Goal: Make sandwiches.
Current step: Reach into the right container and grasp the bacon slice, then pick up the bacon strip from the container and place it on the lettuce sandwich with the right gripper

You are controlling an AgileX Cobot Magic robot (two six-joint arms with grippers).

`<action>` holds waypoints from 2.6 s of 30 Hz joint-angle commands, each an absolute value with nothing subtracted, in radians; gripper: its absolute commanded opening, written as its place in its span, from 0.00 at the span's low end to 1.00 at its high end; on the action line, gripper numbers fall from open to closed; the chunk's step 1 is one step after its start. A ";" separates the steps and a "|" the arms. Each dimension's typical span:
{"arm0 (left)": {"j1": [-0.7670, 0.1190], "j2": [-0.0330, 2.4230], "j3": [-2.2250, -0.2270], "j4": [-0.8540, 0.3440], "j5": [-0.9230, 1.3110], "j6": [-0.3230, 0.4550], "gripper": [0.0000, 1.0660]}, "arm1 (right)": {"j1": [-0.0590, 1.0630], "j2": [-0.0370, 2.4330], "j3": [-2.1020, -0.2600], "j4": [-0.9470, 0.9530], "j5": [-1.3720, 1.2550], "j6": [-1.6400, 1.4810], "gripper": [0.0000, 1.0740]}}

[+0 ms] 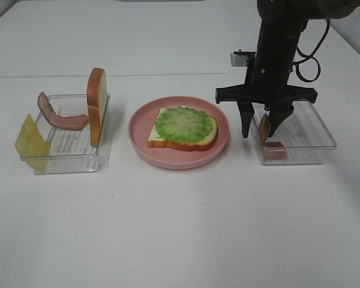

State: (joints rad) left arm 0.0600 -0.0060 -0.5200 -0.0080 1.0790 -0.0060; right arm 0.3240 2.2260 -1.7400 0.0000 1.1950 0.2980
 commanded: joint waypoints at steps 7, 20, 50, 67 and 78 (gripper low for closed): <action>0.061 -0.020 -0.517 -0.012 1.075 -0.008 0.95 | 0.323 2.227 -1.734 -0.008 1.193 0.295 0.39; 0.061 -0.020 -0.517 -0.010 1.075 -0.008 0.95 | 0.323 2.227 -1.734 -0.051 1.192 0.295 0.00; 0.061 -0.020 -0.517 -0.009 1.075 -0.008 0.95 | 0.326 2.030 -1.735 0.541 0.954 0.029 0.00; 0.061 -0.020 -0.517 -0.009 1.075 -0.008 0.95 | 0.351 2.193 -1.736 0.879 0.865 -0.151 0.00; 0.061 -0.020 -0.517 -0.009 1.075 -0.008 0.95 | 0.375 2.210 -1.740 0.893 0.794 -0.170 0.00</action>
State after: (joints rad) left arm 0.0600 -0.0060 -0.5200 0.0000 1.0790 -0.0060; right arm 0.3750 2.2080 -1.7410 0.8770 0.8080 -0.1520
